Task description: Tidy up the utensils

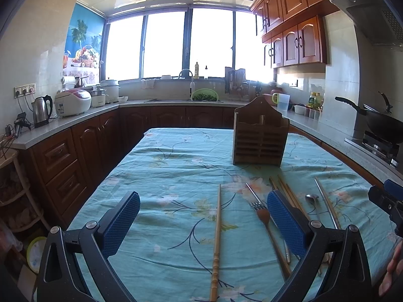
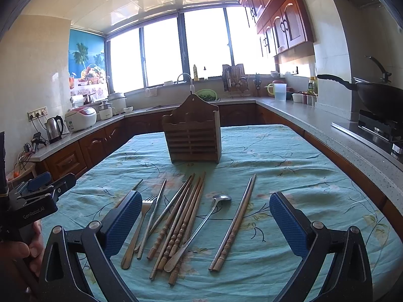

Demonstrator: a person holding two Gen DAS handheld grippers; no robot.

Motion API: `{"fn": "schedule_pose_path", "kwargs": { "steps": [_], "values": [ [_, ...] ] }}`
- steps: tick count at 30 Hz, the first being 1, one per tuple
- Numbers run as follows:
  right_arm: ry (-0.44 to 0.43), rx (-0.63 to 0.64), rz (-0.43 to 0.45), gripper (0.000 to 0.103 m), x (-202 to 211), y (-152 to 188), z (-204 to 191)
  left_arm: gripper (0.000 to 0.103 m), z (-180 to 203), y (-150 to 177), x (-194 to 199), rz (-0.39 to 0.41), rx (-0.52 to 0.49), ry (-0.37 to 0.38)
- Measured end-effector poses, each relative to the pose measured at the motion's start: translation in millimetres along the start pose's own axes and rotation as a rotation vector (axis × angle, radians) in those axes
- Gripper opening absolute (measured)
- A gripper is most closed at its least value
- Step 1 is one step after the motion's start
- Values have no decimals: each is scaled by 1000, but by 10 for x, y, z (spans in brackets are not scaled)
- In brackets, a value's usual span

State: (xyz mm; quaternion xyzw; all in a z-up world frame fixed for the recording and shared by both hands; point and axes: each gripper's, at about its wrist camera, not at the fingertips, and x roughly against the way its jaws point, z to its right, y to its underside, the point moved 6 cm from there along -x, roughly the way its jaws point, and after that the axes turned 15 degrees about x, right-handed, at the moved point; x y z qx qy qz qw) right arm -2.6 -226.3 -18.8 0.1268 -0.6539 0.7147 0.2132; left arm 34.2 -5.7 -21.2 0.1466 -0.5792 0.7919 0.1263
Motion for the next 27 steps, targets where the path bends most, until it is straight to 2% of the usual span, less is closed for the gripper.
{"fn": "schedule_pose_path", "kwargs": {
  "steps": [18, 27],
  "values": [
    [-13, -4, -4, 102, -21, 1, -18, 102, -6, 23, -20, -11, 7, 5],
    [-76, -30, -38, 102, -151, 2, -21, 100, -53, -14, -244, -125, 77, 55]
  ]
}}
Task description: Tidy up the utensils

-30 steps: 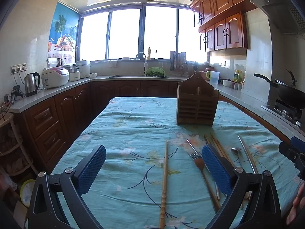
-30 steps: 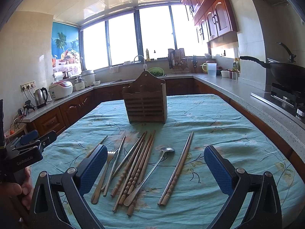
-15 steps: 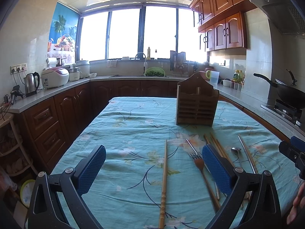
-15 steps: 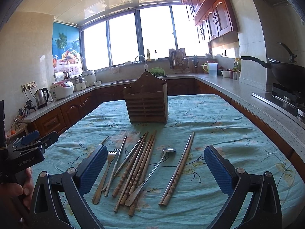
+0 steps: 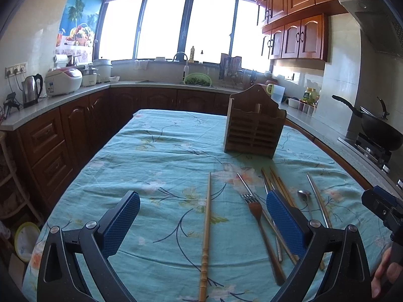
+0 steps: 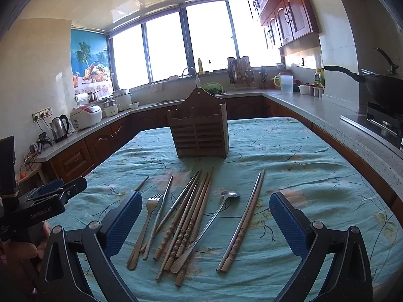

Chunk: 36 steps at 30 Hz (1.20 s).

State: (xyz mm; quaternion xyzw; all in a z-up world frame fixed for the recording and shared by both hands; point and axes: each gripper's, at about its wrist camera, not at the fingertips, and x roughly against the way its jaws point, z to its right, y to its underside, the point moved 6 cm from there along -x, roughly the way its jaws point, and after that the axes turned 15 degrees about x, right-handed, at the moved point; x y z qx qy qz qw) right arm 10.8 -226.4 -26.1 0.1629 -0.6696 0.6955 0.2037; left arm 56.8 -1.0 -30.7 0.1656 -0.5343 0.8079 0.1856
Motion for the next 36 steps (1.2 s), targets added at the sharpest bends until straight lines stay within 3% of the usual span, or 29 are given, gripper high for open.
{"fn": "schedule_pose_path", "kwargs": {
  "steps": [4, 7, 11, 15, 24, 30, 36],
  "values": [
    [-32, -20, -34, 101, -116, 6, 31, 96, 19, -30, -152, -75, 18, 31],
    [-55, -31, -65, 95, -225, 7, 62, 91, 62, -92, -278, -147, 32, 61],
    [-120, -86, -117, 75, -405, 33, 106, 84, 131, -117, -526, -257, 49, 100],
    [-177, -159, -201, 57, -646, 127, 186, 69, 212, -135, -779, -359, 50, 128],
    [-267, -314, -370, 48, -1120, 340, 353, 47, 309, -115, -1393, -551, 52, 139],
    [-295, -363, -431, 42, -1297, 413, 402, 42, 391, -126, -1695, -609, 64, 147],
    [-317, -407, -434, 34, -1402, 404, 483, 40, 432, -87, -1873, -642, 99, 178]
  ]
}}
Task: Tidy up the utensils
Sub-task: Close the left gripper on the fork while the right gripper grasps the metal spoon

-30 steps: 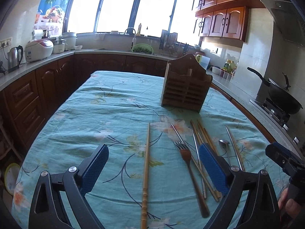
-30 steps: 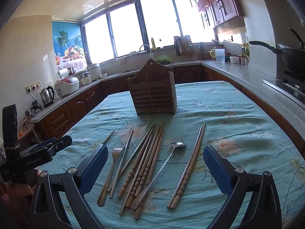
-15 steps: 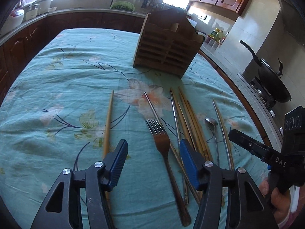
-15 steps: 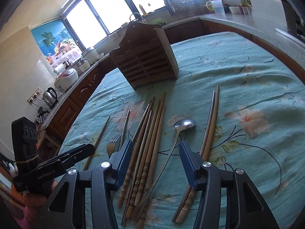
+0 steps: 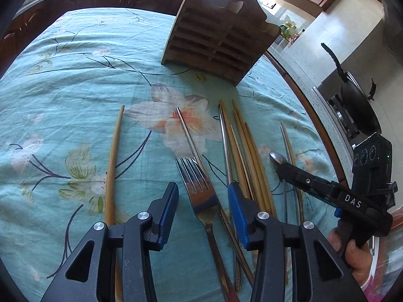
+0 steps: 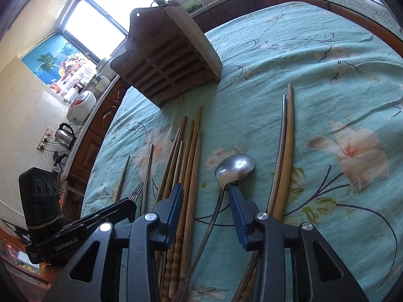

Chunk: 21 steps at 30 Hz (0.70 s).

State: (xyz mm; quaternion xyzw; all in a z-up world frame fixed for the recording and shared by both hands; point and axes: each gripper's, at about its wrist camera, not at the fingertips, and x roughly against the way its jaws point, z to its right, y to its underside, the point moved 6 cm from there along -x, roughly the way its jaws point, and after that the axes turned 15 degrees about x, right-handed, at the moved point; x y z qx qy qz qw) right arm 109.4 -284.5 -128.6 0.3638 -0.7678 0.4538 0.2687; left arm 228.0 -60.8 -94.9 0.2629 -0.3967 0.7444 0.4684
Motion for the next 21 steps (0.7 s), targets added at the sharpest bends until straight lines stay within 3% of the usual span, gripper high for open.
{"fn": "schedule_pose_path", "kwargs": {
  "steps": [1, 3, 5, 9, 10, 12, 21],
  "values": [
    [0, -5, 0, 31, -13, -10, 17, 40, 0, -16, -22, -2, 3, 7],
    [-7, -20, 1, 17, -36, -20, 54, 37, -9, -41, -64, -7, 8, 20],
    [-17, -35, -1, 5, -51, -9, 80, 25, -23, -44, -87, -9, 1, 14],
    [-33, -23, 26, 2, 9, 4, 39, 22, -36, -41, -108, -9, -1, 38],
    [-36, -18, 35, 2, 32, -1, 17, 11, -27, -40, -76, -3, -2, 52],
    [-35, -1, 53, 2, 106, -23, -24, 8, 0, -29, -39, -9, 2, 82],
    [-28, 38, 139, 2, 417, -204, -157, 1, 75, 9, 210, 37, -33, 123]
  ]
}}
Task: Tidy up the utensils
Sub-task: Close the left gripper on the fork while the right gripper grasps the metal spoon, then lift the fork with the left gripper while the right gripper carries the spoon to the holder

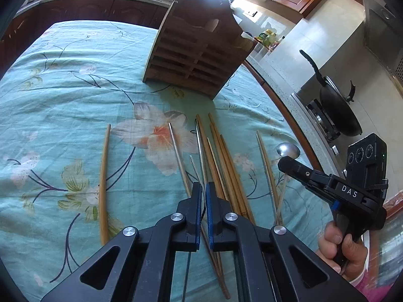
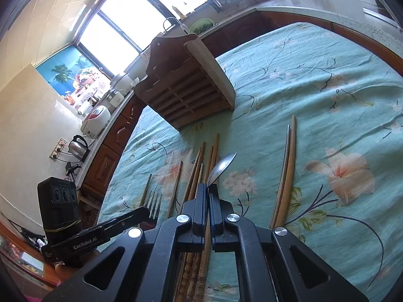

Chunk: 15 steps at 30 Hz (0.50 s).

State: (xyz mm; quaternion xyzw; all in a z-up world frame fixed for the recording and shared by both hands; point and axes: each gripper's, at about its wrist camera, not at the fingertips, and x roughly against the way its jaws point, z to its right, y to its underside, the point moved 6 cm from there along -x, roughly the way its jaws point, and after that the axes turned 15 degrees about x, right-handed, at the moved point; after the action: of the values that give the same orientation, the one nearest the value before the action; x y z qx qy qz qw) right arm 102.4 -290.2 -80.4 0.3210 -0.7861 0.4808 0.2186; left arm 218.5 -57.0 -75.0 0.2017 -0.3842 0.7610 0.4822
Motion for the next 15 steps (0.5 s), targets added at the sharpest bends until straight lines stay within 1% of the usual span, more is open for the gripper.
{"fn": "schedule_pose_path", "kwargs": {
  "steps": [6, 11, 15],
  "values": [
    [2, 36, 44, 2, 113, -153, -110, 0, 79, -140, 419, 79, -7, 34],
    [22, 86, 89, 2, 209, -333, -222, 0, 152, -313, 772, 168, -18, 67],
    [44, 127, 128, 2, 290, -498, -269, 0, 175, -402, 979, 218, -23, 88]
  ]
}}
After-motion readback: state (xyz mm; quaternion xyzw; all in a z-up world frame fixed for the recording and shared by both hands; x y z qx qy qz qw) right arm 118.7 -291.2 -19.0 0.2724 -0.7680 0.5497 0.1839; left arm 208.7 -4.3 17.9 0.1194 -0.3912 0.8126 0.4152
